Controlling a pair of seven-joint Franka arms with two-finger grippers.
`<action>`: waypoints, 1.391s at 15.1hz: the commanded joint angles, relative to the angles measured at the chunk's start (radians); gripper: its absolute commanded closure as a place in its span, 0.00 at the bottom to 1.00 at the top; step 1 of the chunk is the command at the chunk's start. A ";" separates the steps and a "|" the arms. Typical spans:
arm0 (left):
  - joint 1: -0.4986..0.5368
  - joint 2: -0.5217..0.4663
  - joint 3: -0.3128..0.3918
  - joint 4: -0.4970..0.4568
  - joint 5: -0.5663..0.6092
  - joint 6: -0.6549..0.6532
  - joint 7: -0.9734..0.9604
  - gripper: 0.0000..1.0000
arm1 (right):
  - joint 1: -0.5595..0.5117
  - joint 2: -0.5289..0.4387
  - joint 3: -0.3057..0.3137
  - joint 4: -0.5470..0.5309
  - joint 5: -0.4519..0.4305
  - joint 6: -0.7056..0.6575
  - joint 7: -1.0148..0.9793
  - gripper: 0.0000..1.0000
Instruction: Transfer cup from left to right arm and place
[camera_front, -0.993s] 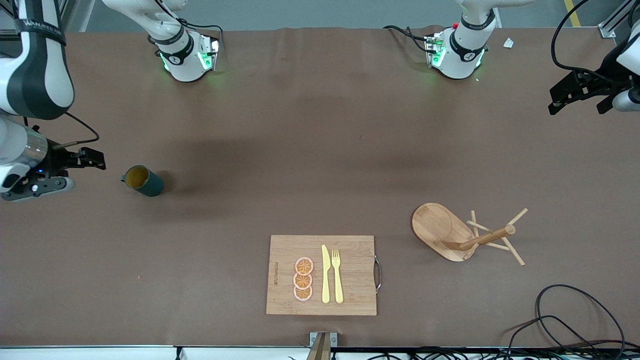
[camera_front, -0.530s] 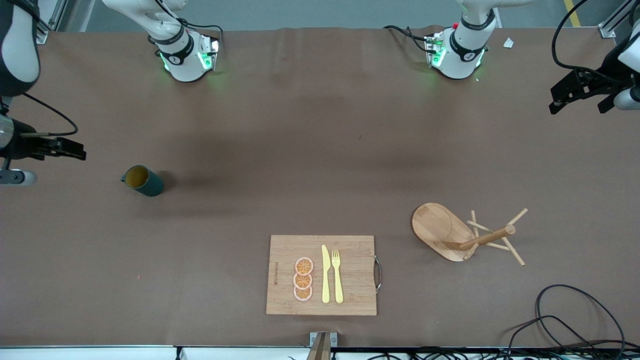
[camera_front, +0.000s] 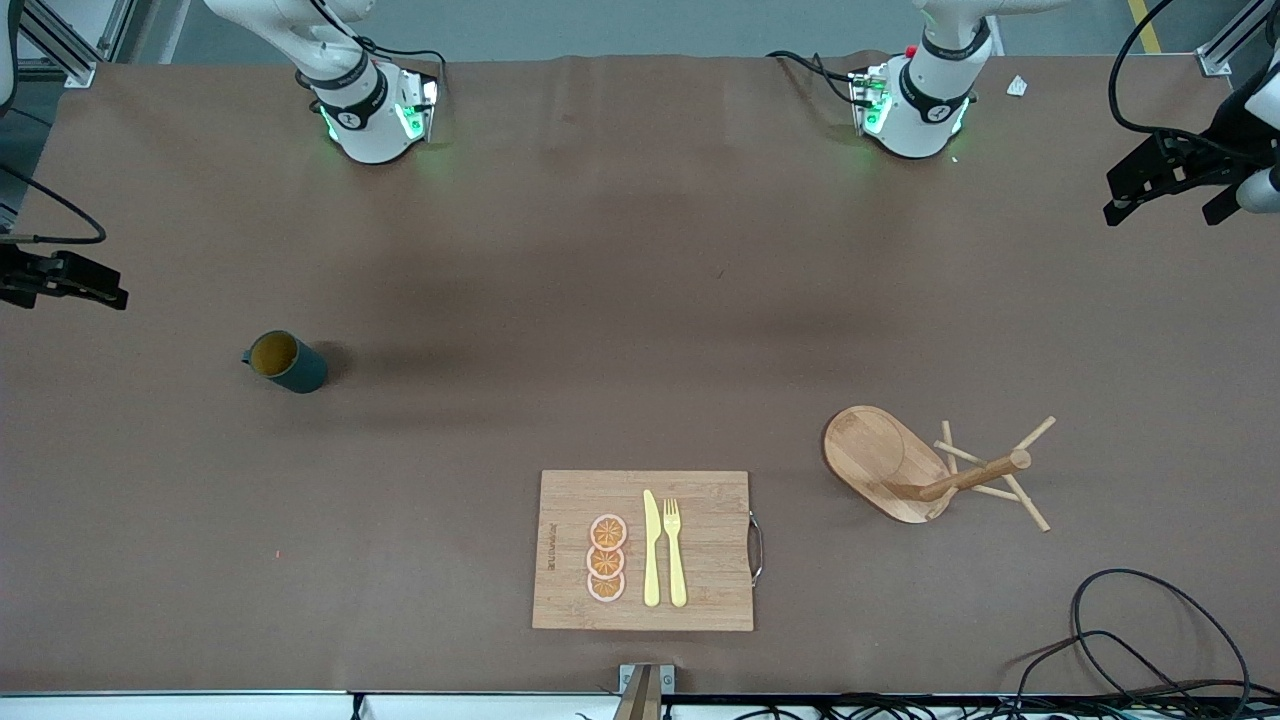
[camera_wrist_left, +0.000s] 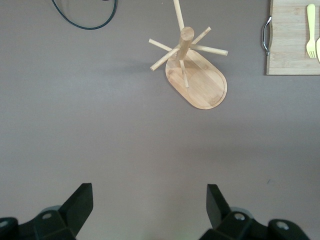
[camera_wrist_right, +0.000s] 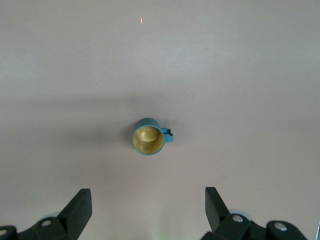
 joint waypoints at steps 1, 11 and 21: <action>0.006 -0.008 -0.002 0.006 -0.002 -0.002 0.021 0.00 | 0.003 0.004 0.001 0.014 0.042 -0.059 0.023 0.00; 0.006 -0.010 0.000 0.011 -0.003 -0.002 0.046 0.00 | -0.017 -0.053 0.002 -0.011 0.071 -0.086 0.023 0.00; 0.006 -0.011 0.001 0.012 -0.003 -0.021 0.056 0.00 | 0.026 -0.179 -0.005 -0.121 0.057 -0.070 0.111 0.00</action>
